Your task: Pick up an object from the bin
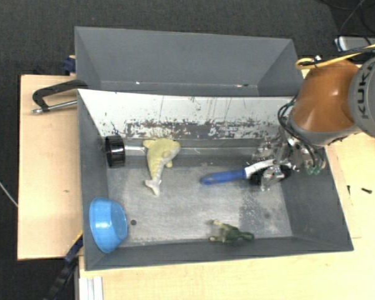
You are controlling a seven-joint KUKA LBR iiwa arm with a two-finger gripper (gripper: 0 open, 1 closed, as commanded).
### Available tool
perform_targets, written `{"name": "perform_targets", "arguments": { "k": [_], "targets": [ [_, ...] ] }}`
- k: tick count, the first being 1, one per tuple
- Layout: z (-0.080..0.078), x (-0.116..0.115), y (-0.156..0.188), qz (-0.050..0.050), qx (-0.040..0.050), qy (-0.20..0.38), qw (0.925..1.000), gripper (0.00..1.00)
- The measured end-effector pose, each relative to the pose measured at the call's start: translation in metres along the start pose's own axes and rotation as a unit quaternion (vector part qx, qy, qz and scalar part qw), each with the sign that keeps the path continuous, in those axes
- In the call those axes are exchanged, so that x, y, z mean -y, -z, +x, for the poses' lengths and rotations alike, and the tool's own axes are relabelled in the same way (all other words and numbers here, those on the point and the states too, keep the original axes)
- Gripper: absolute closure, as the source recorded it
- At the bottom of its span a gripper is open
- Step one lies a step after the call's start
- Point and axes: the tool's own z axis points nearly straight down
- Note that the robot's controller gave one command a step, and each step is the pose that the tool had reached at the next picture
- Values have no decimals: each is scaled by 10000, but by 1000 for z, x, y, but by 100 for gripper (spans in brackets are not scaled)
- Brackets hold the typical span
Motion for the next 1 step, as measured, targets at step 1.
{"name": "perform_targets", "arguments": {
  "k": [1],
  "targets": [
    [-4,0,94,15,31,-5,10000,100]
  ]
}}
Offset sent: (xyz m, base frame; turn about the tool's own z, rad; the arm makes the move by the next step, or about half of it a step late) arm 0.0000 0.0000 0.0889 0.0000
